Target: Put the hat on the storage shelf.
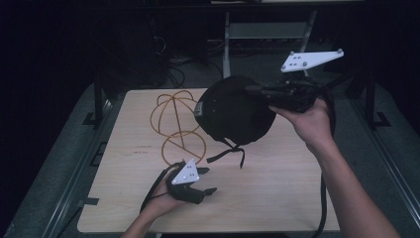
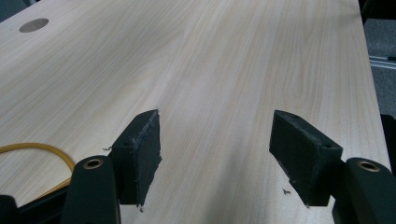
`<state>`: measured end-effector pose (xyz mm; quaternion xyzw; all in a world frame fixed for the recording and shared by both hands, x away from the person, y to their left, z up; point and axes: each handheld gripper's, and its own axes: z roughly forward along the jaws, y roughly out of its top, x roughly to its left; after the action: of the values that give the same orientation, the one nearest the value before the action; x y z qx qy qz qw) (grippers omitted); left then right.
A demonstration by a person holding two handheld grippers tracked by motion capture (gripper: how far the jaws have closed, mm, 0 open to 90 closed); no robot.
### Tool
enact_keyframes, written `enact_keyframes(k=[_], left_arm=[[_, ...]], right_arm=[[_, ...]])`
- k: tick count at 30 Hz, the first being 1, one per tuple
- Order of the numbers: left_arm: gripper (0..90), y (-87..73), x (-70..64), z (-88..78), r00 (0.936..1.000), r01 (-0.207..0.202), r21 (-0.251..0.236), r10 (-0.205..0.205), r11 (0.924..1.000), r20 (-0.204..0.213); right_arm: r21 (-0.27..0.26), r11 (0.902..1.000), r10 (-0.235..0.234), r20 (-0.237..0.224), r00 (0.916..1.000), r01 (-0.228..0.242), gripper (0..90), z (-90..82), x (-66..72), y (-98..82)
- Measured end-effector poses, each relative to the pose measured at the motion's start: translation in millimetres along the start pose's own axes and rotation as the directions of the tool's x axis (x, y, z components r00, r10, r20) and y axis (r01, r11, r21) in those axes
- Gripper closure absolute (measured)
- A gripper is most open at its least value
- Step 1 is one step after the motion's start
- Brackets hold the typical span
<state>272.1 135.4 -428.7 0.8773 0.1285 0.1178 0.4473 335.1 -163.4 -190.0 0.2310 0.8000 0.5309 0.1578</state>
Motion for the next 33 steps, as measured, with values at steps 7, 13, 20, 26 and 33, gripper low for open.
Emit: enact_keyframes(k=[7, 13, 20, 26, 33], left_arm=[[33.0, -1.1, -0.1, 0.8, 1.0, 0.002, -0.009, -0.002, 1.0, -0.005], [33.0, -0.7, -0.9, 0.8, 1.0, -0.009, -0.015, 0.009, 0.9998, -0.002], [33.0, -0.7, -2.3, 1.5, 0.9999, -0.01, -0.014, 0.01, 0.9998, 0.006], [33.0, -0.1, -4.8, 3.5, 0.9997, -0.025, -0.011, 0.025, 0.9996, 0.005], [33.1, 0.0, -6.5, 4.2, 0.9995, -0.03, -0.006, 0.03, 0.9995, 0.012]], right_arm=[[0.005, 0.9999, -0.016, -0.025, 0.9996, 0.016, 89.7, 17.3, 4.5, 19.9], [0.009, 0.9987, -0.05, -0.053, 0.9974, 0.05, 89.7, 38.3, 13.4, 43.9], [0.015, 0.9971, -0.073, -0.083, 0.9939, 0.074, 89.7, 59.7, 20.5, 62.5], [0.034, 0.9964, -0.073, -0.112, 0.991, 0.077, 89.7, 85.2, 24.5, 74.1], [0.083, 0.9946, -0.052, -0.129, 0.9903, 0.063, 89.7, 119.1, 23.1, 81.0]])
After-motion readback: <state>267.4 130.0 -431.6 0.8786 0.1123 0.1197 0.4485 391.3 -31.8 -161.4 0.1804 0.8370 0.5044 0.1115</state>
